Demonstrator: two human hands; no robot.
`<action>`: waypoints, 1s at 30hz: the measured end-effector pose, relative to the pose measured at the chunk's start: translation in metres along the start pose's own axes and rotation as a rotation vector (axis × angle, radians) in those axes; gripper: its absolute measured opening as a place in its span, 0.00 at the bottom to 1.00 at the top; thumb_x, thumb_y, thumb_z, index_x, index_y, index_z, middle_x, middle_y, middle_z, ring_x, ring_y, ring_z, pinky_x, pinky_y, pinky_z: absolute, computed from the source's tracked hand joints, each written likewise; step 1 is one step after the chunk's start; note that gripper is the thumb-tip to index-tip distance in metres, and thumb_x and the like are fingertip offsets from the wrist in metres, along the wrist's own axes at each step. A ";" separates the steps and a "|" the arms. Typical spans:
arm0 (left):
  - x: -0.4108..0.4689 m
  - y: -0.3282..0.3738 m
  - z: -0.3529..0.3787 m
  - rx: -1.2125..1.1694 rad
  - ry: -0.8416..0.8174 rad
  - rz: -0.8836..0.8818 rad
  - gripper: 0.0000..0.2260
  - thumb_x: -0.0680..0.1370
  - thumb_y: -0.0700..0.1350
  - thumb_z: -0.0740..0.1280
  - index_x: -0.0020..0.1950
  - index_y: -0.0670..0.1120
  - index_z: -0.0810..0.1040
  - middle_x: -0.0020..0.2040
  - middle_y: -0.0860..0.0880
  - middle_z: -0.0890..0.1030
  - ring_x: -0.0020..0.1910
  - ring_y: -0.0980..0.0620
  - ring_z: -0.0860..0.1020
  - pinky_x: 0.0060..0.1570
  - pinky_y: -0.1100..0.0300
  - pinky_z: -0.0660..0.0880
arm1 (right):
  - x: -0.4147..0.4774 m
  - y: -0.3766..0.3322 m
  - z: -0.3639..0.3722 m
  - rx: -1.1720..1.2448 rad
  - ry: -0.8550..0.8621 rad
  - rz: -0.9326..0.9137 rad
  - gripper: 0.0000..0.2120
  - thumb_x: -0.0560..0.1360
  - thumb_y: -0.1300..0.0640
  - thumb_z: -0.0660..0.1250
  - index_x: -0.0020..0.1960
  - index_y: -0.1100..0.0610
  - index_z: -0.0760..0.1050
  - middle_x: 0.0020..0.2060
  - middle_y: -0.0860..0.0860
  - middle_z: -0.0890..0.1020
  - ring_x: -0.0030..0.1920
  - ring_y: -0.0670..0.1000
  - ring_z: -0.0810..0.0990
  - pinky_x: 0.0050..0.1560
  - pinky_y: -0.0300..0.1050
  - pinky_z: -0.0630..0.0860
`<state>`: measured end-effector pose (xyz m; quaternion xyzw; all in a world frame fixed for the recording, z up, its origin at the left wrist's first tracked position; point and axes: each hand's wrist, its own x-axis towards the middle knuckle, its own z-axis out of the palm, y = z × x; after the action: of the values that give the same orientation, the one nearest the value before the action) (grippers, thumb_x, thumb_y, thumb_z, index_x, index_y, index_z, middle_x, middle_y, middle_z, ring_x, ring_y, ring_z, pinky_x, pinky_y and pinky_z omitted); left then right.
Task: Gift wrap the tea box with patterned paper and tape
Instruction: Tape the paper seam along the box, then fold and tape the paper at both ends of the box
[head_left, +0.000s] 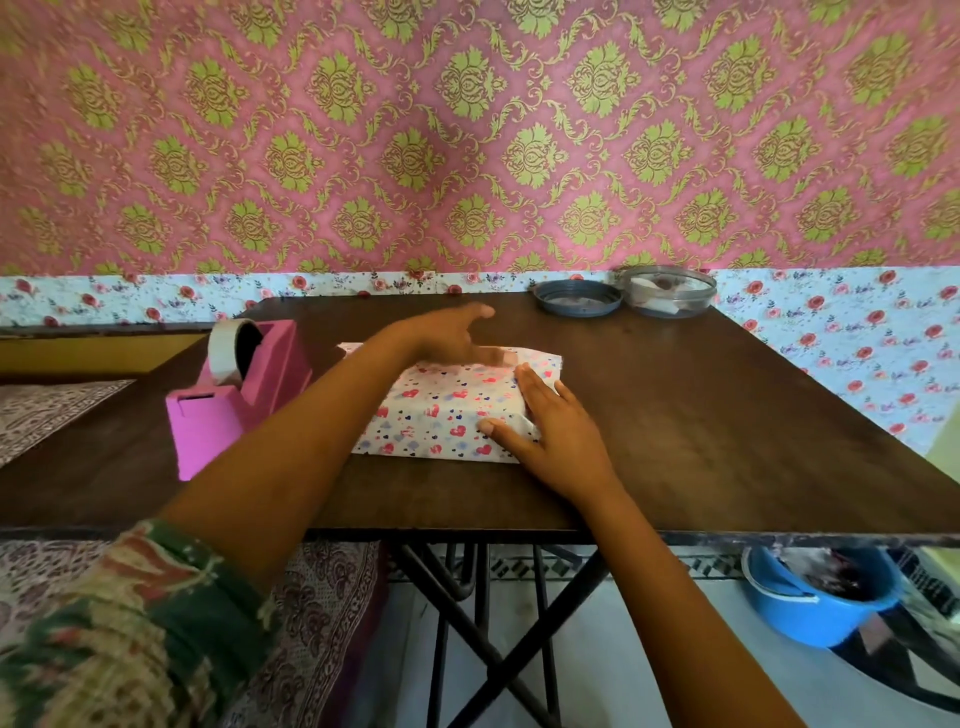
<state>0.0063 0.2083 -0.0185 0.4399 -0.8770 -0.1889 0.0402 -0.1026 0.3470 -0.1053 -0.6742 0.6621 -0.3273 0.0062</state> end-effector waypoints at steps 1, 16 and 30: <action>0.002 0.001 0.006 0.083 0.004 0.000 0.35 0.72 0.64 0.64 0.74 0.54 0.57 0.73 0.43 0.63 0.71 0.40 0.62 0.69 0.43 0.61 | 0.000 -0.001 0.000 0.003 -0.001 -0.001 0.36 0.76 0.38 0.58 0.76 0.56 0.53 0.75 0.50 0.59 0.73 0.48 0.59 0.73 0.44 0.52; 0.007 -0.022 0.015 0.011 0.066 0.100 0.25 0.76 0.59 0.62 0.70 0.50 0.70 0.71 0.49 0.67 0.71 0.44 0.61 0.70 0.46 0.56 | -0.002 -0.002 -0.002 0.037 -0.044 0.037 0.35 0.76 0.40 0.58 0.76 0.55 0.51 0.75 0.49 0.57 0.74 0.46 0.55 0.72 0.42 0.53; -0.028 -0.067 -0.010 0.336 0.226 -0.210 0.18 0.80 0.53 0.57 0.61 0.45 0.77 0.59 0.45 0.79 0.54 0.45 0.77 0.52 0.53 0.75 | 0.018 0.031 -0.006 -0.070 0.148 0.269 0.29 0.73 0.36 0.61 0.70 0.47 0.66 0.76 0.52 0.56 0.76 0.53 0.43 0.72 0.51 0.35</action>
<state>0.0764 0.1906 -0.0310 0.5475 -0.8356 0.0070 0.0444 -0.1347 0.3297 -0.1071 -0.5533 0.7560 -0.3491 -0.0226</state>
